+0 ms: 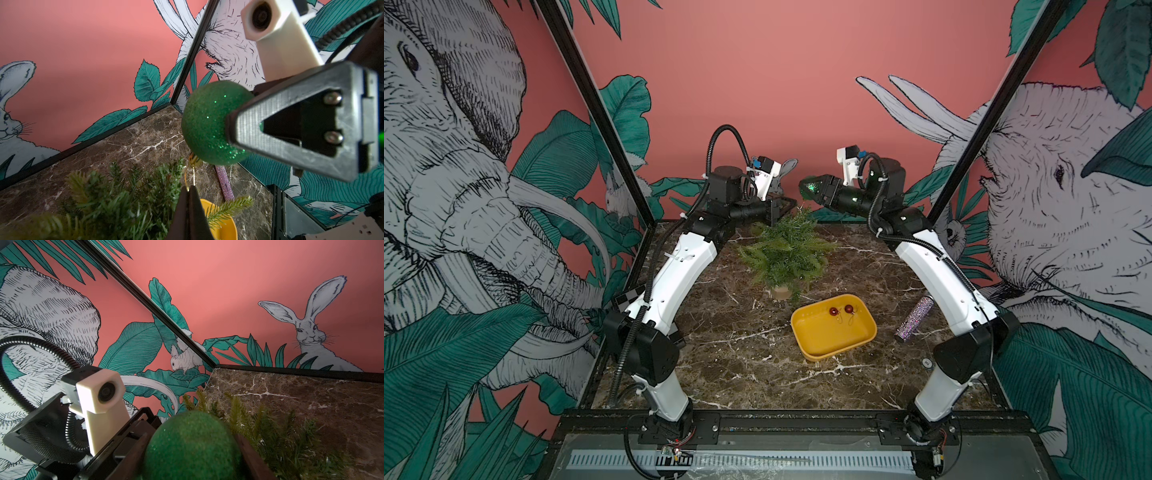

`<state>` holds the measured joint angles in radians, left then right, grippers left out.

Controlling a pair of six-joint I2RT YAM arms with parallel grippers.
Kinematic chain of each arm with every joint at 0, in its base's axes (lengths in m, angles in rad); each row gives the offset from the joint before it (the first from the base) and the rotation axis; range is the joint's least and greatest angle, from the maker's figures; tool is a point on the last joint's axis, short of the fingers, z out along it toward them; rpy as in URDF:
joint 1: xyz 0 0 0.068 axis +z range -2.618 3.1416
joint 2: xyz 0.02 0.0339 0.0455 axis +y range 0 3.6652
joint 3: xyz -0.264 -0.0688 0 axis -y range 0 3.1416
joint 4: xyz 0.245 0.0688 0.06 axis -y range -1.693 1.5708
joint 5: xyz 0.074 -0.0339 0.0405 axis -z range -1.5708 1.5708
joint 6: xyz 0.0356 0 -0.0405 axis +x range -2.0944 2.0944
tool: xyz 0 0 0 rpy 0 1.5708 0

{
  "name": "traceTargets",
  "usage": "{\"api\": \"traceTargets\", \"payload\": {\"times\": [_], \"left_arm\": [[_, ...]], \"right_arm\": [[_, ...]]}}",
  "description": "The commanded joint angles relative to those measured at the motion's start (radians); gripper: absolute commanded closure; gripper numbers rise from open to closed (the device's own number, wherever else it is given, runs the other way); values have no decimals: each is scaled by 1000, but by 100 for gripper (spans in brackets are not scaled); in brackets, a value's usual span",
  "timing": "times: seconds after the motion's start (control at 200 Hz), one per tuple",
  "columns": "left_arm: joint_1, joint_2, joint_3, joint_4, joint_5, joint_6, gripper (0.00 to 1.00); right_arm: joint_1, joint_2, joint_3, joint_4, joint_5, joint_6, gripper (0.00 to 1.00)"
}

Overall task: Decorate the small christmas tree with ornaments
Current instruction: Hang an ornament on the christmas tree.

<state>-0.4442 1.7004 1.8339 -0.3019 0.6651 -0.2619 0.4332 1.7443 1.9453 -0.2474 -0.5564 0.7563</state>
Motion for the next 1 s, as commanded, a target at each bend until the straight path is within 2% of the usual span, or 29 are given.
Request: {"api": "traceTargets", "payload": {"times": [0.0, 0.46, 0.735, 0.995], "left_arm": [[7, -3, 31, -9, -15, -6, 100], [7, 17, 44, -30, -44, -37, 100], [7, -7, 41, -15, -10, -73, 100], [2, -22, 127, -131, -4, -98, 100]], "right_arm": [[-7, 9, 38, 37, 13, 8, 43], [-10, 39, 31, 64, 51, 48, 42], [-10, 18, -11, 139, 33, 88, 42], [-5, -31, -46, 170, 19, 105, 43]]}}
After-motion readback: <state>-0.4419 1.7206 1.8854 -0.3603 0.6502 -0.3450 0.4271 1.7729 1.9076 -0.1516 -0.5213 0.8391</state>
